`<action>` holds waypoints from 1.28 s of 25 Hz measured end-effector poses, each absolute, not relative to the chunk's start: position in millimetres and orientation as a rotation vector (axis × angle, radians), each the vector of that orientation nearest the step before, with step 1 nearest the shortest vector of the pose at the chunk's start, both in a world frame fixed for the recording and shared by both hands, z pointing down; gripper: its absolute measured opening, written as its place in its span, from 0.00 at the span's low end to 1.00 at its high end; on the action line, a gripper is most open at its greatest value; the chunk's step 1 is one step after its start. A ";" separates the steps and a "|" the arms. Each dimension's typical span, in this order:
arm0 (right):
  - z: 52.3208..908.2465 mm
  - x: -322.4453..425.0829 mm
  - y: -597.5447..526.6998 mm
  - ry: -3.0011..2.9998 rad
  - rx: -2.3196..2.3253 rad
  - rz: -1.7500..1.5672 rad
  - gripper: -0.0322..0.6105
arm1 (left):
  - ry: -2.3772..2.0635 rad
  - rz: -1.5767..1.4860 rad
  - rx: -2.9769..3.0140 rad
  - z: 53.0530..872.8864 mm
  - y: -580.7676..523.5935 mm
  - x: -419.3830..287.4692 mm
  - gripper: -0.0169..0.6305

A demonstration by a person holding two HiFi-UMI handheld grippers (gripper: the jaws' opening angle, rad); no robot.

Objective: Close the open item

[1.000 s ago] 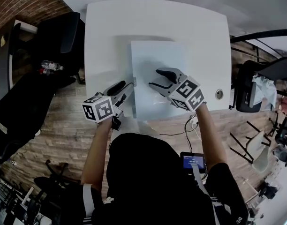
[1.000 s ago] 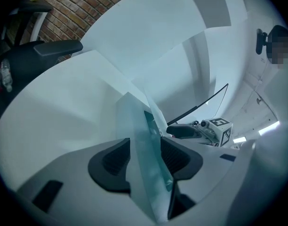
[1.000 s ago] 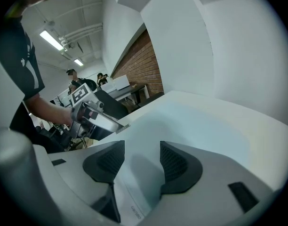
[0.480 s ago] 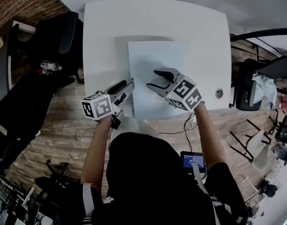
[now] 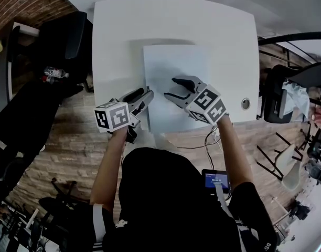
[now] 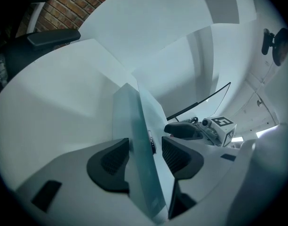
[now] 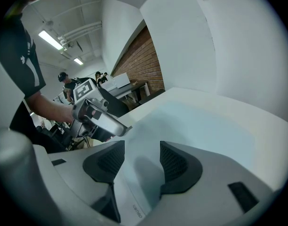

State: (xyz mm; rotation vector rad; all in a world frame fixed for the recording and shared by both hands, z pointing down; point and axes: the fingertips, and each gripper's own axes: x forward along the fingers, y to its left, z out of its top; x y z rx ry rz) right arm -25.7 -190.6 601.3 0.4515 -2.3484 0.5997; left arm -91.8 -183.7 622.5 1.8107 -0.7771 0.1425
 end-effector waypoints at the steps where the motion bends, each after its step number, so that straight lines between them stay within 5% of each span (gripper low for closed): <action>1: 601.2 -25.7 -190.8 -2.348 0.452 0.600 0.44 | -0.780 0.152 1.812 622.6 -184.3 -91.3 0.35; 12: 599.8 -23.9 -191.8 -2.353 0.463 0.622 0.44 | -0.806 0.274 1.833 629.2 -184.0 -89.1 0.35; 32: 608.6 -29.8 -190.1 -2.349 0.480 0.627 0.44 | -0.840 0.312 1.793 636.9 -183.4 -93.9 0.21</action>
